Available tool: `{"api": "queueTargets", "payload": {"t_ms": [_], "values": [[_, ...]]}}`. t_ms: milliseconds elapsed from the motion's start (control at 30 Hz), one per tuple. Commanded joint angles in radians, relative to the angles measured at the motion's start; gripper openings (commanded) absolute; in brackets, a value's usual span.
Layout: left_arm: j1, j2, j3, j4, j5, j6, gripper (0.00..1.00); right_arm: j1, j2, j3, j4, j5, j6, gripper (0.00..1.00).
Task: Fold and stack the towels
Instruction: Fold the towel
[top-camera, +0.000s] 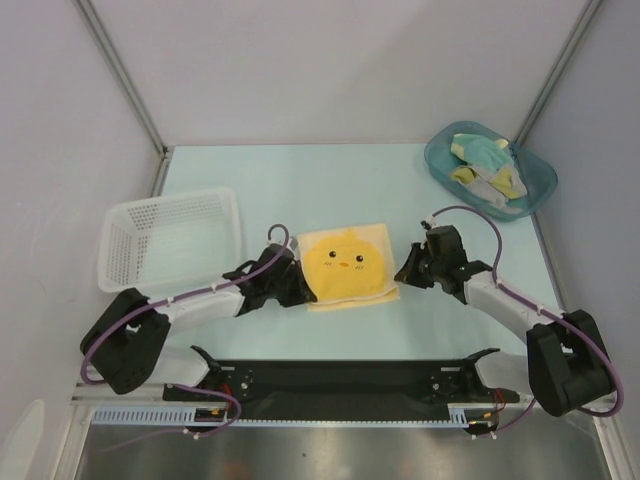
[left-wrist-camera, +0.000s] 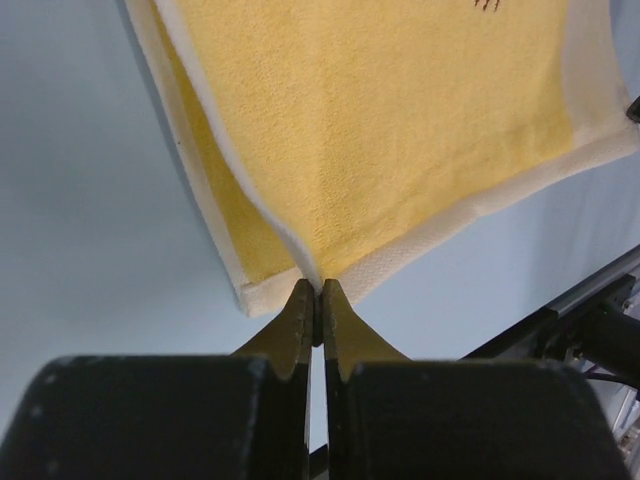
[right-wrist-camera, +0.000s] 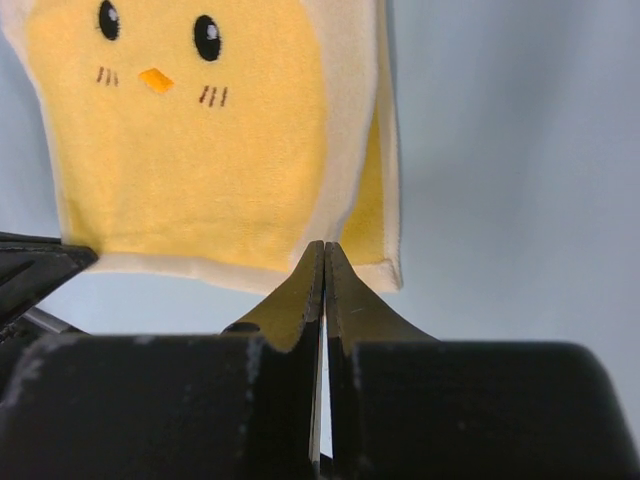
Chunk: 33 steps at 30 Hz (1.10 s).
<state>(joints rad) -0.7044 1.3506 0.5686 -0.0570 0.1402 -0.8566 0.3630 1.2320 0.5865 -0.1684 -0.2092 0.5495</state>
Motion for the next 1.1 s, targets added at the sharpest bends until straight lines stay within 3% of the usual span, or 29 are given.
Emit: {"api": "queueTargets", "payload": {"t_ms": [0,200,233,300,333,500,600,800,1067], "values": [[-0.010,-0.048,-0.012,-0.056,-0.057,-0.012,0.04,0.004,-0.022,-0.010,-0.043,0.047,0.006,0.00],[-0.017,-0.053,-0.022,-0.076,-0.048,-0.004,0.11,0.007,0.024,-0.014,-0.066,0.070,0.015,0.00],[-0.024,-0.056,-0.027,-0.073,-0.039,-0.007,0.20,0.007,0.024,-0.016,-0.068,0.074,0.018,0.01],[-0.030,-0.064,-0.045,-0.066,-0.024,-0.013,0.28,0.005,0.023,-0.014,-0.080,0.083,0.026,0.09],[-0.032,-0.068,-0.055,-0.057,-0.004,-0.013,0.39,0.005,0.017,-0.013,-0.100,0.091,0.027,0.10],[-0.033,-0.165,-0.049,-0.104,0.070,0.001,0.55,0.002,-0.023,0.039,-0.198,0.116,0.041,0.24],[-0.032,-0.203,0.008,-0.101,0.070,0.033,0.56,0.011,-0.046,0.090,-0.232,0.110,0.053,0.25],[-0.032,-0.064,0.088,-0.075,0.073,0.076,0.46,0.039,0.009,0.108,-0.146,0.022,0.064,0.24],[-0.032,0.039,0.048,-0.202,-0.088,0.059,0.35,0.051,0.083,-0.011,-0.028,0.007,0.084,0.23]]}}
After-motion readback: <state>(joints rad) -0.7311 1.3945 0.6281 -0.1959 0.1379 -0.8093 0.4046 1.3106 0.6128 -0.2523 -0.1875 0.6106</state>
